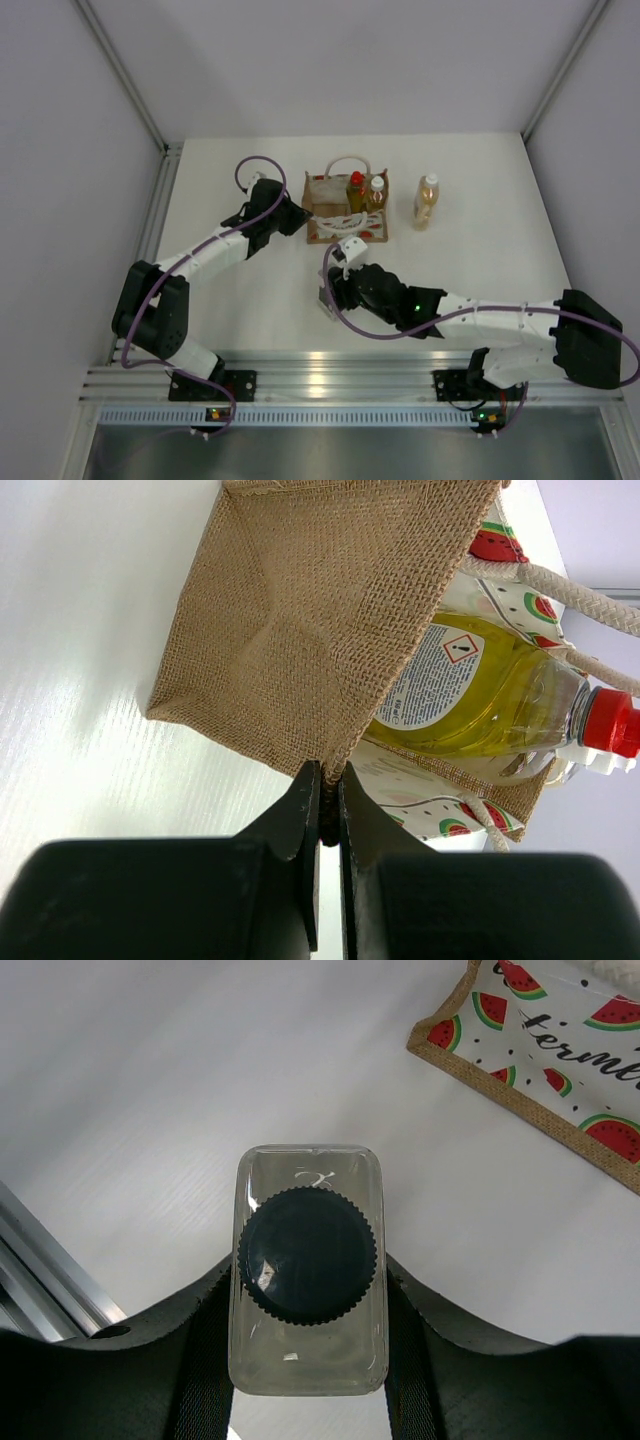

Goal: Take the personal care products out of the canvas bag

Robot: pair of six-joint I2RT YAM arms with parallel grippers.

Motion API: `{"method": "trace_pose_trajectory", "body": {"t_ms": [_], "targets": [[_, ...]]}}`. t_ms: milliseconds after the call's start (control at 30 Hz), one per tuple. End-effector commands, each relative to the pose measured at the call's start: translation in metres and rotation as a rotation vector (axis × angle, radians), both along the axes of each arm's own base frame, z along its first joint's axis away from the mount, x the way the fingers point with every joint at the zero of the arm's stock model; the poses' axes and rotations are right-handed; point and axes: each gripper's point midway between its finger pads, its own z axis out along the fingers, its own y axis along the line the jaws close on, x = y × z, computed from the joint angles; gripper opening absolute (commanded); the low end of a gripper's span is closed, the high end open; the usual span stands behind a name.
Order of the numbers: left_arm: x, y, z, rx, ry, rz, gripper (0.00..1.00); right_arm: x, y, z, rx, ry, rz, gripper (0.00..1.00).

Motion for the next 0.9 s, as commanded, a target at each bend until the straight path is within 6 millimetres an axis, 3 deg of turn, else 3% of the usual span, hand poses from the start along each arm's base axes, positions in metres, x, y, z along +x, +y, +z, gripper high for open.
{"method": "trace_pose_trajectory", "body": {"t_ms": [0, 100, 233, 500, 667, 700, 833, 867], "targets": [[0.008, 0.006, 0.017, -0.002, -0.038, 0.027, 0.0, 0.006, 0.028, 0.08, 0.321, -0.098, -0.025, 0.23], [0.009, 0.006, 0.018, -0.004, -0.043, 0.025, 0.0, 0.005, 0.027, 0.08, 0.312, -0.097, -0.034, 0.53], [0.008, 0.008, 0.018, -0.001, -0.044, 0.028, 0.0, 0.005, 0.027, 0.087, 0.285, -0.11, -0.037, 0.67], [0.007, 0.007, 0.02, -0.002, -0.047, 0.024, 0.0, 0.02, 0.012, 0.124, 0.258, -0.176, -0.106, 0.68], [0.007, 0.006, 0.02, -0.005, -0.047, 0.023, 0.0, 0.06, -0.014, 0.139, 0.231, -0.149, -0.248, 0.66], [0.007, 0.006, 0.021, -0.006, -0.048, 0.023, 0.0, 0.07, -0.018, 0.153, 0.271, -0.132, -0.287, 0.66], [0.008, 0.007, 0.021, -0.008, -0.047, 0.024, 0.0, 0.119, -0.047, 0.151, 0.216, -0.063, -0.436, 0.64], [0.008, 0.006, 0.022, -0.009, -0.048, 0.022, 0.0, 0.13, -0.045, 0.153, 0.205, -0.061, -0.451, 0.63]]}}
